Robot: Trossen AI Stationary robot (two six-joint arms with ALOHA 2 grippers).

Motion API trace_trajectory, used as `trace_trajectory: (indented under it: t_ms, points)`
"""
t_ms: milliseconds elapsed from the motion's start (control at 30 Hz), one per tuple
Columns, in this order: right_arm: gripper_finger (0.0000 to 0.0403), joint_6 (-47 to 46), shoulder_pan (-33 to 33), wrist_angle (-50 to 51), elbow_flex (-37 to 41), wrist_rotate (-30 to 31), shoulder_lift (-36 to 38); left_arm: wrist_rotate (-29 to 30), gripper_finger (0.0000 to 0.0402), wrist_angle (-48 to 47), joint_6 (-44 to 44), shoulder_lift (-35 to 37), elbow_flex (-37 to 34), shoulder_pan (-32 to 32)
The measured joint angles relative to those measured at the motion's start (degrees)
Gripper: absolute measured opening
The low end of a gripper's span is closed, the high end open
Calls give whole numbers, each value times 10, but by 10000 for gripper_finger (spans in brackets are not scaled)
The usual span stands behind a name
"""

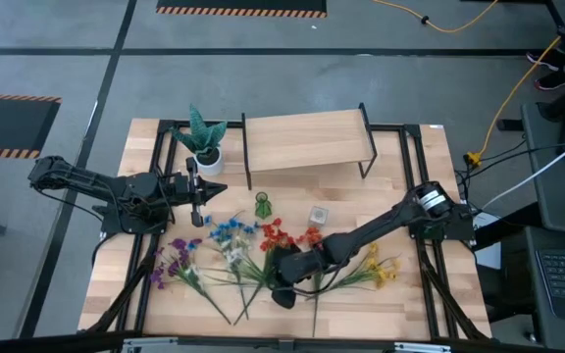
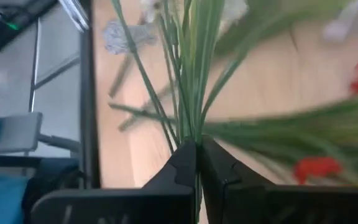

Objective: Pick and place flowers into a vace then onto a shelf
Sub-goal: Put the white flowers into the transparent vase

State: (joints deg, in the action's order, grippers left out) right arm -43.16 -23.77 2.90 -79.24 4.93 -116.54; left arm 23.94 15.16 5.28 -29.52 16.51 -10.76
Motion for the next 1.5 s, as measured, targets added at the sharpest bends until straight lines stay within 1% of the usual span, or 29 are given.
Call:
trace_trajectory:
  t_ms: [100, 167, 300, 333, 467, 600, 700, 833, 900, 967, 1067, 1167, 1300, 1367, 1500]
  points:
    - [2, 23, 0, -4, 0, 30, 16, 0, 6, 1, 0, 0, 0, 0]
    - [2, 41, -2, -2, 0, 61, 28, 0, 6, 0, 0, 0, 0, 0]
    - [2, 93, -13, -29, 0, 163, 38, -3, 6, 4, 0, 0, 0, 0]
    - [2, 104, -15, -33, 0, 173, 38, -7, 6, 7, 0, 1, 0, 0]
    - [2, 108, -17, -33, 0, 174, 47, -31, 6, 10, 0, 10, 0, 0]
    - [2, 108, -16, -4, 0, 178, 63, -55, 6, 10, 0, 17, 0, 0]
    - [2, 107, -17, 29, 0, 230, 85, -73, 6, 10, 0, 21, 0, 0]
    - [2, 118, -18, 78, -1, 287, 113, -76, 6, 10, 6, 25, 0, 0]
    - [2, 128, -19, 77, 5, 312, 126, -76, 6, 10, 23, 27, 0, 0]
    - [2, 138, -20, 83, 17, 326, 141, -76, 6, 10, 31, 27, 0, 0]
    - [2, 134, -20, 82, 49, 329, 177, -76, 6, 10, 26, 27, 0, 0]
    - [2, 133, -20, 48, 103, 341, 222, -75, 6, 11, 26, 27, 0, 0]
    - [1, 154, -27, -31, 194, 405, 292, -75, 6, 14, 26, 27, 0, 0]
    - [1, 186, -31, -104, 241, 423, 322, -75, 6, 14, 26, 27, 0, 0]
    - [1, 283, -35, -277, 330, 421, 354, -75, 6, 14, 36, 26, 0, 0]
